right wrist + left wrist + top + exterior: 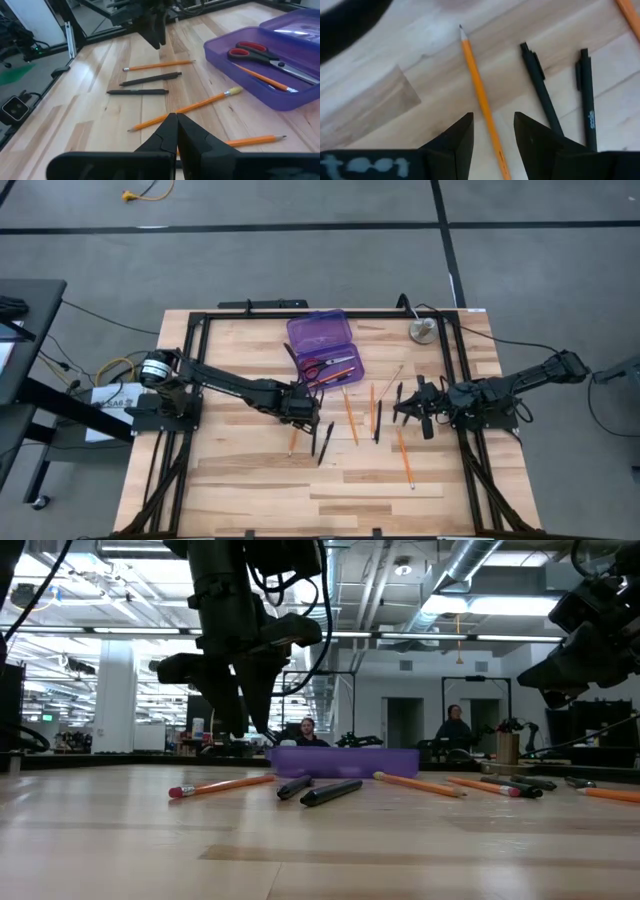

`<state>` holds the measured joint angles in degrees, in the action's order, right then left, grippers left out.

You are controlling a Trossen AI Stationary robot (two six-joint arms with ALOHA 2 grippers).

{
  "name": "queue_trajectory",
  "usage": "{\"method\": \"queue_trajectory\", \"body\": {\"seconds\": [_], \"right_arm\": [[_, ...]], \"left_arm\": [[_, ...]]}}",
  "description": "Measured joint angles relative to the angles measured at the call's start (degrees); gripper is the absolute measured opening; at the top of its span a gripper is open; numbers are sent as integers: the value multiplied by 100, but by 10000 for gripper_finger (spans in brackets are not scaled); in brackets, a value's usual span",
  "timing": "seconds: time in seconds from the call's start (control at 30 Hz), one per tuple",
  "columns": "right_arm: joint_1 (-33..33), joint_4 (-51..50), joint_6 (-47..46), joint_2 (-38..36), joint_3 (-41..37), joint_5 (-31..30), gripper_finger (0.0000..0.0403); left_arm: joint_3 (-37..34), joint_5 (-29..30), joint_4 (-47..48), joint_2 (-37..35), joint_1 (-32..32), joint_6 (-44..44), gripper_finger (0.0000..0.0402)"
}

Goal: Pick & place school supplies into a supply box
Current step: Put the yellow pencil into the purple supply box

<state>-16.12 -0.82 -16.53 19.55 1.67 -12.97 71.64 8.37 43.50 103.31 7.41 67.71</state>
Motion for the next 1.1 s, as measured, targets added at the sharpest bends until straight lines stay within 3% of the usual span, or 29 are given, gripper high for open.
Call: {"method": "queue_trajectory", "body": {"seconds": [0.6, 1.1], "right_arm": [[0, 1, 46, 86, -2, -23, 0], [0, 2, 46, 125, -4, -39, 0]], "left_arm": [[114, -318, -235, 564, -12, -239, 127], [114, -141, -43, 572, -12, -181, 122]]}}
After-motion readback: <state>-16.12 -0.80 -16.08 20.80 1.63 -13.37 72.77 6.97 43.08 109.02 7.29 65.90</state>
